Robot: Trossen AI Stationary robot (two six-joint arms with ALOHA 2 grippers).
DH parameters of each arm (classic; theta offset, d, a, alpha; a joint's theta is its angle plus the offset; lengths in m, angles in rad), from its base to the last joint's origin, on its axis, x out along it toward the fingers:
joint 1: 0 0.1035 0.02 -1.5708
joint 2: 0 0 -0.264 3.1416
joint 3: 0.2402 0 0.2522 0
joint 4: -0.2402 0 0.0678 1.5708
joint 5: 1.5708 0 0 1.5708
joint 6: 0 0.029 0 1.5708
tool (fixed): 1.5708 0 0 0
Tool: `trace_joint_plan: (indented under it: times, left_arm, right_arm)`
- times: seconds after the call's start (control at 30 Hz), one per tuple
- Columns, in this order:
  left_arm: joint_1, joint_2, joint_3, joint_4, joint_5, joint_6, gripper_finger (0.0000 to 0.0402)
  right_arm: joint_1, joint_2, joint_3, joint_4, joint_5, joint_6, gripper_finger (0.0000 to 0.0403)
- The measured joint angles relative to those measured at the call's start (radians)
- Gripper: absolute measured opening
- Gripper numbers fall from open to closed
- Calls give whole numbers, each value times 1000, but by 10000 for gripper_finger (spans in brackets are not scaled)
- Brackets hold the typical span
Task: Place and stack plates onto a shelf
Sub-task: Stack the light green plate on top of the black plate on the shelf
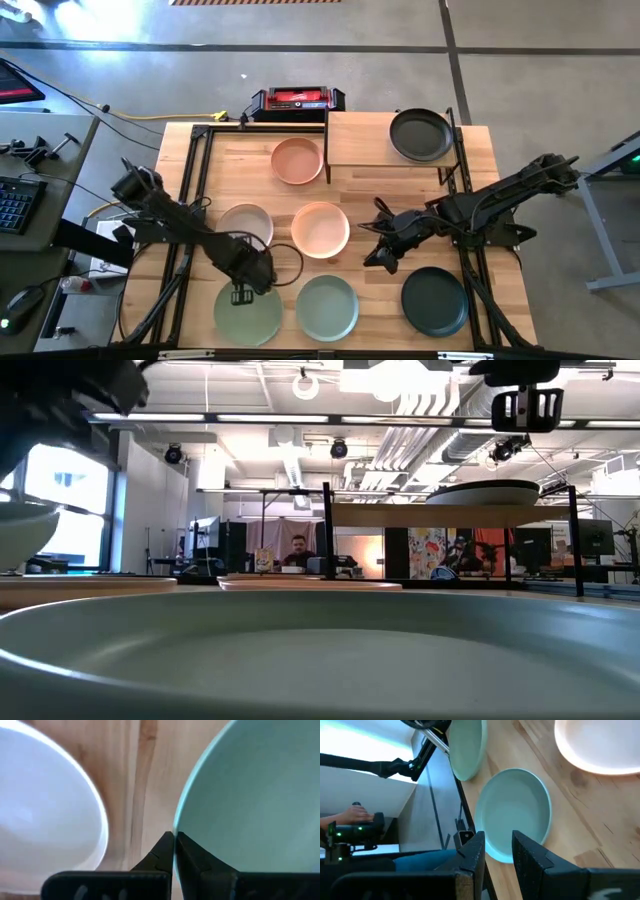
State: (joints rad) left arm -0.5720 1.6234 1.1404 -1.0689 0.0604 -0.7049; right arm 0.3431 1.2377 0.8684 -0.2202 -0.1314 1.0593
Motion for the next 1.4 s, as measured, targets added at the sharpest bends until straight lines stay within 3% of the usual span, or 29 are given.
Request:
trace_joint_plan:
  times: [0.3,0.57,1.0,1.2,1.4]
  left_arm:
    - [1,-172,0,-70,-56,-133,0]
    - [17,-299,0,-96,-222,-248,0]
    - [163,-327,0,-94,-332,-323,0]
    - [219,-328,38,-95,-409,-260,0]
    - [284,-328,128,-94,-511,-126,0]
  right_arm:
    - [-4,0,0,12,11,-40,78]
    - [-45,0,0,23,30,-97,82]
    - [-164,0,0,233,116,-230,146]
    - [-227,0,0,388,120,-337,145]
    - [-276,0,96,391,119,-503,145]
